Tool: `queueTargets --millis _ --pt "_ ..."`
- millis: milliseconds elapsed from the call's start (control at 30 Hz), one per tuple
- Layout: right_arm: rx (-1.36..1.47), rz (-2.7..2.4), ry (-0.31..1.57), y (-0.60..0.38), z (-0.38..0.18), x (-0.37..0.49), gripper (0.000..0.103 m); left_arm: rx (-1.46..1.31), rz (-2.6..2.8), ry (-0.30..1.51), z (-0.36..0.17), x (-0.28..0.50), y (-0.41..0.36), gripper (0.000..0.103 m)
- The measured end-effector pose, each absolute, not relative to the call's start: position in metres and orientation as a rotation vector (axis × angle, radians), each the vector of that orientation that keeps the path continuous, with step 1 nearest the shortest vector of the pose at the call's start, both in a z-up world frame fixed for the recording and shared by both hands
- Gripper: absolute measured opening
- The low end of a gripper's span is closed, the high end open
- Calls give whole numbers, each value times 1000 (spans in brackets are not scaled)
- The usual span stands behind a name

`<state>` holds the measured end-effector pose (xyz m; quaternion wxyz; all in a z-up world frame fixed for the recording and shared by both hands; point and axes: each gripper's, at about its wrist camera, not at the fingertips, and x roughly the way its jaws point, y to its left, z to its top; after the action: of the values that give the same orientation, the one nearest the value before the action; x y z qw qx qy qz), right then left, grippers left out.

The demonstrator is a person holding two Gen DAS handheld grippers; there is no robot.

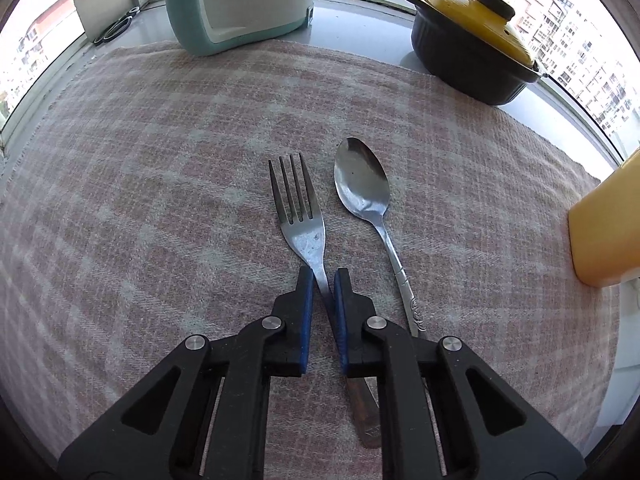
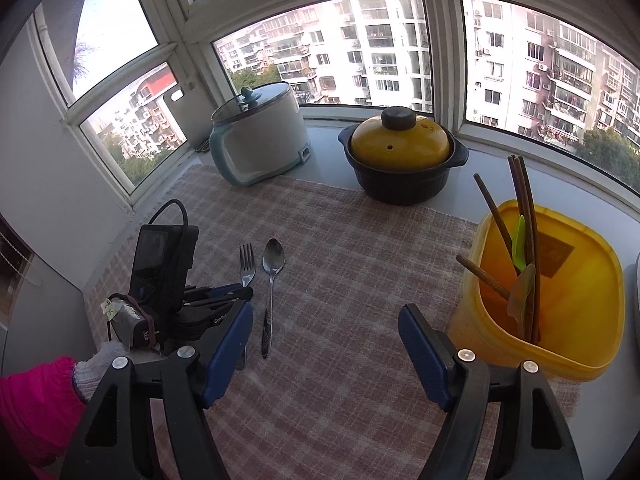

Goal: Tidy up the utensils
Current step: 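Move both tools back over the metal fork and spoon on the cloth, then grasp the metal fork with the left tool while the right tool grasps the metal spoon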

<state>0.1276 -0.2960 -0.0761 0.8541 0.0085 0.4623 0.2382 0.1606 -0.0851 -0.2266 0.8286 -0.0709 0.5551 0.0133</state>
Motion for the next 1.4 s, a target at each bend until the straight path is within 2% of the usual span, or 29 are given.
queueTargets --millis 200,367,500,600,733,1167,1333,1400 --pt "-16 548 1075 -262 -97 146 62 -169 22 1184 -227 154 -66 5" --pt "-25 627 1194 -226 -127 171 58 -203 24 1190 -226 149 -49 4" --pt "-18 660 1324 -201 -158 195 47 -255 22 1193 -226 147 -37 4" --pt "-18 662 1398 -187 -178 208 45 -272 20 1190 -226 144 -32 4" --pt "-27 646 1485 -170 -199 223 37 -286 17 1189 -225 140 -25 4" --pt "-179 572 1518 -122 -217 246 28 -336 5 1187 -225 137 -11 4" --pt "-302 539 1495 -103 -219 243 19 -342 1 1185 -225 137 -11 4" --pt "-345 531 1483 -100 -219 241 10 -349 -1 1185 -225 137 -10 4"
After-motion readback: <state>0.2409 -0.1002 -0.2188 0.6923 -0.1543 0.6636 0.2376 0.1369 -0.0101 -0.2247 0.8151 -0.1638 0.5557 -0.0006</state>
